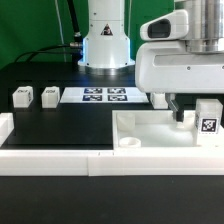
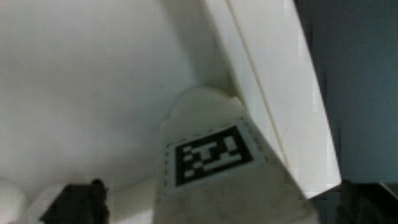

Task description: Assemble square table

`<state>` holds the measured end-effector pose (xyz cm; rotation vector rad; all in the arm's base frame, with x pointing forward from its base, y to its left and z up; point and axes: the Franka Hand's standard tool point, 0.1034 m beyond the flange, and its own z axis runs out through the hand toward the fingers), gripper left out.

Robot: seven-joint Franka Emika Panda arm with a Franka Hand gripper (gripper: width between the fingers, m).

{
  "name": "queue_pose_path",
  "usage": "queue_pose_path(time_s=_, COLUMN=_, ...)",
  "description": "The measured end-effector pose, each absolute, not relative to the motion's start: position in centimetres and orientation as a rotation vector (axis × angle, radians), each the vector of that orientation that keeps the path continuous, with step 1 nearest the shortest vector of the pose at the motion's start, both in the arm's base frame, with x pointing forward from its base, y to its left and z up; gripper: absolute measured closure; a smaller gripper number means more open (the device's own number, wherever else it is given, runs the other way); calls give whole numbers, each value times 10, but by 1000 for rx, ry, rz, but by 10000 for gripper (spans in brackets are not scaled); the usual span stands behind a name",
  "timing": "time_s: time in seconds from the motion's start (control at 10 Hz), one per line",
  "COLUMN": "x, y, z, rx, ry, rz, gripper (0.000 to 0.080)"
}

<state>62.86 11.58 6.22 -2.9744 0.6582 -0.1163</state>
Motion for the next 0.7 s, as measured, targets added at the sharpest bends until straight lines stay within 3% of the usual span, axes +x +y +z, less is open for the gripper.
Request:
queue_pose_path(time_s=0.1, x=629, y=116, z=62, rx=-2968, ry=686, rz=-115, gripper=231)
queue_pose_path(time_s=0.2, x=629, y=116, z=62, rx=-2969, ry=682, rz=-115, gripper=416)
queue_pose_path(time_s=0.3, x=628, y=116, z=62, rx=-2936, ry=788, rz=-108, gripper=416)
queue_pose_path(time_s=0.4, x=628, y=117, z=62, rx=-2899, ry=898, rz=-100, gripper=511)
queue_pose_path(time_s=0.7, x=628, y=116, z=62, rx=-2711, ry=1358, rz=-70, gripper=511)
